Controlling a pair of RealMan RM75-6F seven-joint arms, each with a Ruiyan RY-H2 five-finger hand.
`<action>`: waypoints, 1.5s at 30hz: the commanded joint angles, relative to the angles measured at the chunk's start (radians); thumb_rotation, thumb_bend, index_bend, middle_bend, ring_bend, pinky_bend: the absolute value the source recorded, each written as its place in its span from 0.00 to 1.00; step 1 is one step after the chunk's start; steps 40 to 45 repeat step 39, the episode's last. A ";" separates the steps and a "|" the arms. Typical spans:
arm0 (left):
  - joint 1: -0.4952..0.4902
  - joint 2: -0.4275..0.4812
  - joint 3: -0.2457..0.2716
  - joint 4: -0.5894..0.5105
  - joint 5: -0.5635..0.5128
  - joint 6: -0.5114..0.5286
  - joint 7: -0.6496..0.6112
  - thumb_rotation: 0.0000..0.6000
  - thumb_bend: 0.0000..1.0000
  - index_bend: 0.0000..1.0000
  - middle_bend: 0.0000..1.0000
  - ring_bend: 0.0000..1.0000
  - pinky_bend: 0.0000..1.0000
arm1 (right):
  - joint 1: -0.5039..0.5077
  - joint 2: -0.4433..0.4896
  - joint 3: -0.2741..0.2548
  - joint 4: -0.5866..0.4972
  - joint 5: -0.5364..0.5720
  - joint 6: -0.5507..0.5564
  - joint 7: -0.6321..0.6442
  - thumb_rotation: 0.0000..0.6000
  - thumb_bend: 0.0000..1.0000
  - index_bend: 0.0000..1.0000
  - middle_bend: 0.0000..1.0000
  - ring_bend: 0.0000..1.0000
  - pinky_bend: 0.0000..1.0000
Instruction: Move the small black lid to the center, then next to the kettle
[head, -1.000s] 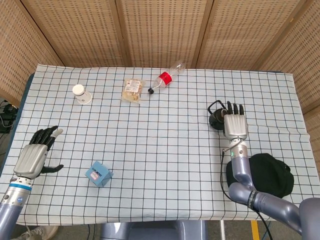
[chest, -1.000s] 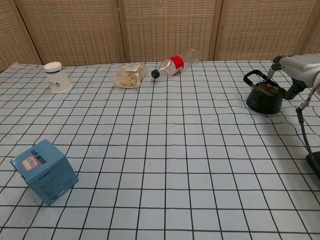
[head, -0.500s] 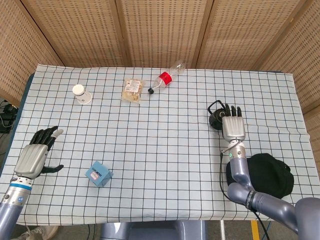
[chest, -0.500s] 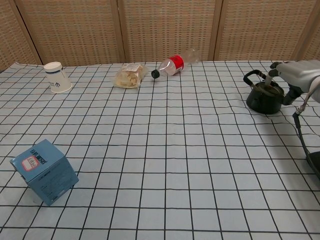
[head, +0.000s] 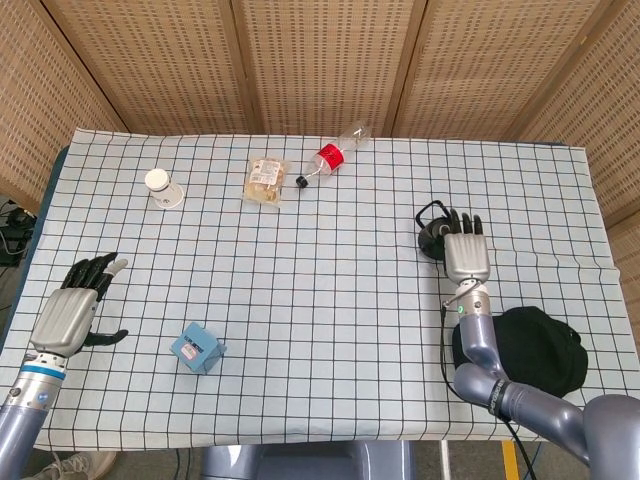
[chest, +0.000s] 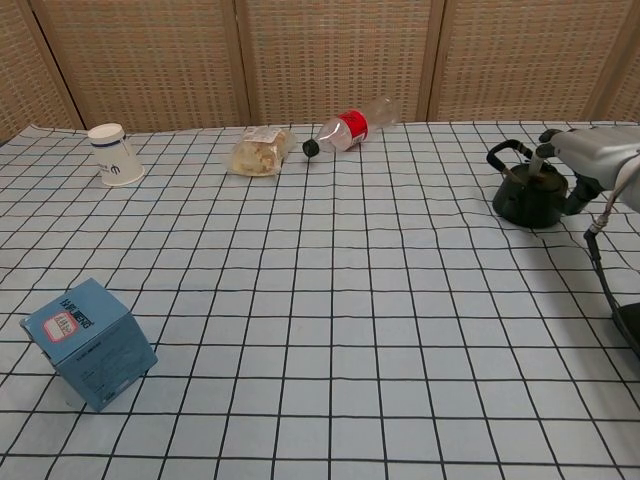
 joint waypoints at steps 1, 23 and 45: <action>0.000 0.000 0.000 0.001 -0.001 -0.001 -0.002 1.00 0.09 0.08 0.00 0.00 0.00 | -0.008 0.017 0.000 -0.033 -0.028 0.033 0.007 1.00 0.66 0.30 0.00 0.00 0.00; 0.039 -0.048 0.021 0.077 0.057 0.081 0.005 1.00 0.08 0.00 0.00 0.00 0.00 | -0.324 0.283 -0.229 -0.335 -0.508 0.401 0.360 1.00 0.23 0.04 0.00 0.00 0.00; 0.122 -0.115 0.071 0.261 0.143 0.179 -0.034 1.00 0.05 0.00 0.00 0.00 0.00 | -0.499 0.318 -0.320 -0.273 -0.690 0.533 0.476 1.00 0.18 0.00 0.00 0.00 0.00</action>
